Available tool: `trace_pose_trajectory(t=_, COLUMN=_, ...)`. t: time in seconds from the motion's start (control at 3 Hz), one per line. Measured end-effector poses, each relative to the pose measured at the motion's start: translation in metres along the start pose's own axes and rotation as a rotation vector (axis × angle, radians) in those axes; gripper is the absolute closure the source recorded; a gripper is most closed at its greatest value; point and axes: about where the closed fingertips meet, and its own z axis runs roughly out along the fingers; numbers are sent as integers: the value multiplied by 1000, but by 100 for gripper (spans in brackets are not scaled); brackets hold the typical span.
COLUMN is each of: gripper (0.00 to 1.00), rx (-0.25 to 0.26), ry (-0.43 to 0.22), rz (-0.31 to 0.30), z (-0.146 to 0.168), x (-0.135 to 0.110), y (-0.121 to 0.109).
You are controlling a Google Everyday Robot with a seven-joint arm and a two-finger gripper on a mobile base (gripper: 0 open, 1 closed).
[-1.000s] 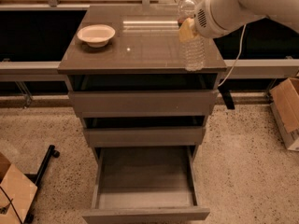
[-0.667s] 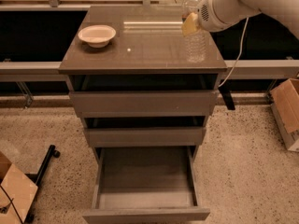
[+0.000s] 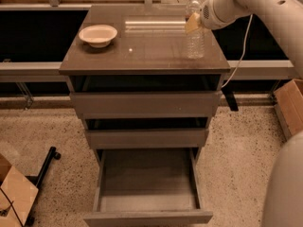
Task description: Pick water bottle from bottom drawer and place on counter
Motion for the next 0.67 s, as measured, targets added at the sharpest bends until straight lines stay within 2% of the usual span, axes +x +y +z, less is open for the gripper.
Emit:
trace_pose_trajectory(t=0.33, gripper=84, rx=-7, ry=44, rz=10, z=32, x=4, y=-14)
trace_pose_trajectory(t=0.67, gripper=60, rx=-14, ry=78, rz=5, z=48, x=9, y=-15)
